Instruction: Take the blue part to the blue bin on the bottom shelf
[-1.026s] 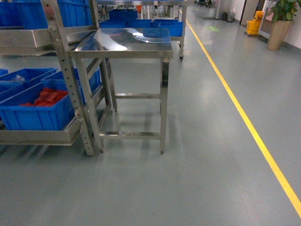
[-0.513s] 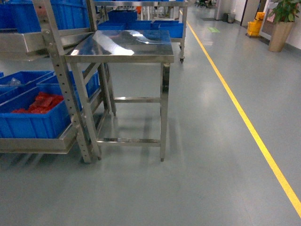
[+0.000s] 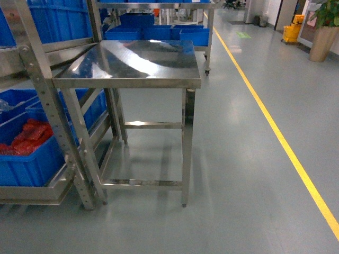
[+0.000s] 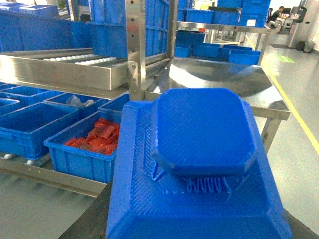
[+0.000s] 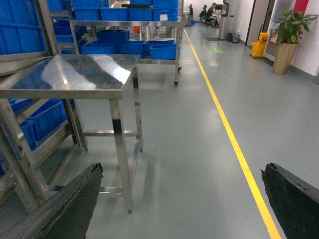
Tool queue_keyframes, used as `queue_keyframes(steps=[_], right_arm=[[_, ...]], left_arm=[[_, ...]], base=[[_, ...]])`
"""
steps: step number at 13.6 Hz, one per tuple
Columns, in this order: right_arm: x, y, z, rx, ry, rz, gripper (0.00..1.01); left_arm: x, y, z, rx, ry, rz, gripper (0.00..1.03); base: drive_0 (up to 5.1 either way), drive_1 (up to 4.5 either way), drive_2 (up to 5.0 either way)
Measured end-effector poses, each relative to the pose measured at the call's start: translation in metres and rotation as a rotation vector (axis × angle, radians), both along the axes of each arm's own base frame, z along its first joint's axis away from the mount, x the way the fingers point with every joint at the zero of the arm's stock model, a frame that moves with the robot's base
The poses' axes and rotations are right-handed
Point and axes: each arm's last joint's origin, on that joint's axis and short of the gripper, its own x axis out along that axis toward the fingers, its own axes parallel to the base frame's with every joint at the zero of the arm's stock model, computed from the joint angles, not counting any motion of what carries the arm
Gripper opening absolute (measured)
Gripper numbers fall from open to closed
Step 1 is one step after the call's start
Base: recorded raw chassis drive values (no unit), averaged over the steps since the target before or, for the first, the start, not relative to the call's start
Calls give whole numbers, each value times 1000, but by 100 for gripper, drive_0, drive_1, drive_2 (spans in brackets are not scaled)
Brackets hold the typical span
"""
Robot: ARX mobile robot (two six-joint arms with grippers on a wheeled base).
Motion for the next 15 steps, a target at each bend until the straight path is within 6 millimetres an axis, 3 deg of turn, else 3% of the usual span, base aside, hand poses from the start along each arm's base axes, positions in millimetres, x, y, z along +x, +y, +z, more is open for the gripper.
queue_keyframes(steps=[10,15], right_arm=[[0,0,0,0,2,0,98],[0,0,0,0,2,0,98]], left_arm=[[0,0,0,3,5,0,43],[0,0,-1,4,6,0,43]], base=[[-4,413,-421],[-95,70,33]])
